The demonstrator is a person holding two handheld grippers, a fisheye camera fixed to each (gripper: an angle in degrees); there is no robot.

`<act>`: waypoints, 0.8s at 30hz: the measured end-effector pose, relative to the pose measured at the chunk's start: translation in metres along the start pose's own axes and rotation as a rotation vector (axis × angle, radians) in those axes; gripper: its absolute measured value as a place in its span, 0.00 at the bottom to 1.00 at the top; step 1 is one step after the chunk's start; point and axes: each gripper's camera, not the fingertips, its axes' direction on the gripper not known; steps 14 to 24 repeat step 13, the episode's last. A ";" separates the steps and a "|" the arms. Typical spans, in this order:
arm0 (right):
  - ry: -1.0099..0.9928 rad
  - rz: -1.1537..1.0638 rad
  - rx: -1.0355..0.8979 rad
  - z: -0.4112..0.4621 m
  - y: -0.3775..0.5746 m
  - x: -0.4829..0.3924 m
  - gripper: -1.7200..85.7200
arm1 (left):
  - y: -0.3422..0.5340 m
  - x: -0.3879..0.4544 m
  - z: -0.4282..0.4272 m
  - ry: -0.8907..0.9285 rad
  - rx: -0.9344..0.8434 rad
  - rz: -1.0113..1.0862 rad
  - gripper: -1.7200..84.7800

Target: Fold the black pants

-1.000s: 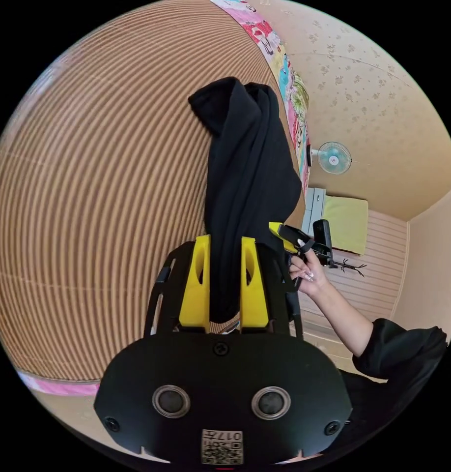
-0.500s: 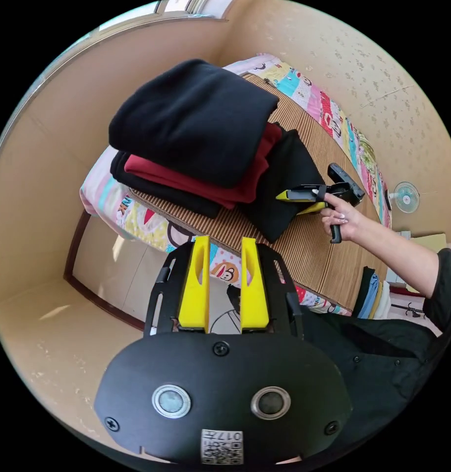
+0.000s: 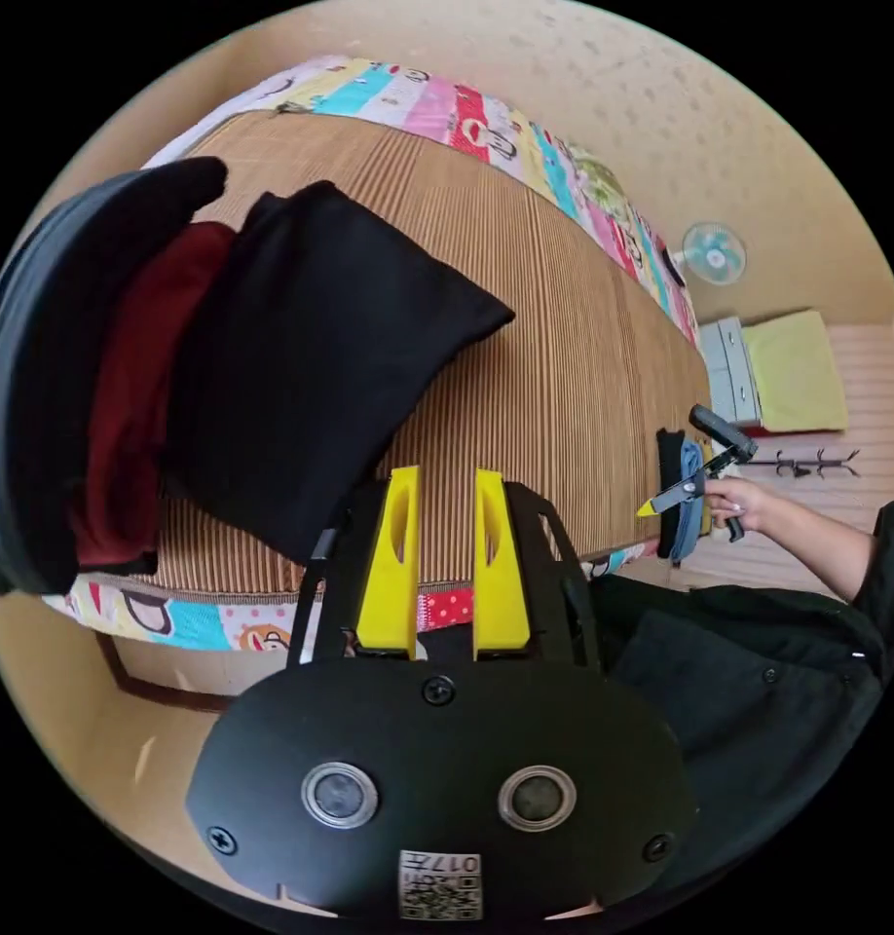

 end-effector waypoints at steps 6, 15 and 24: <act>0.270 0.220 0.086 0.028 0.186 0.149 0.06 | -0.005 0.013 0.144 -0.438 -0.733 0.072 0.02; -0.120 0.721 0.161 0.205 0.376 0.280 0.03 | -0.007 0.037 0.146 -0.137 -0.590 -0.289 0.01; -0.120 0.721 0.161 0.205 0.376 0.280 0.03 | -0.007 0.037 0.146 -0.137 -0.590 -0.289 0.01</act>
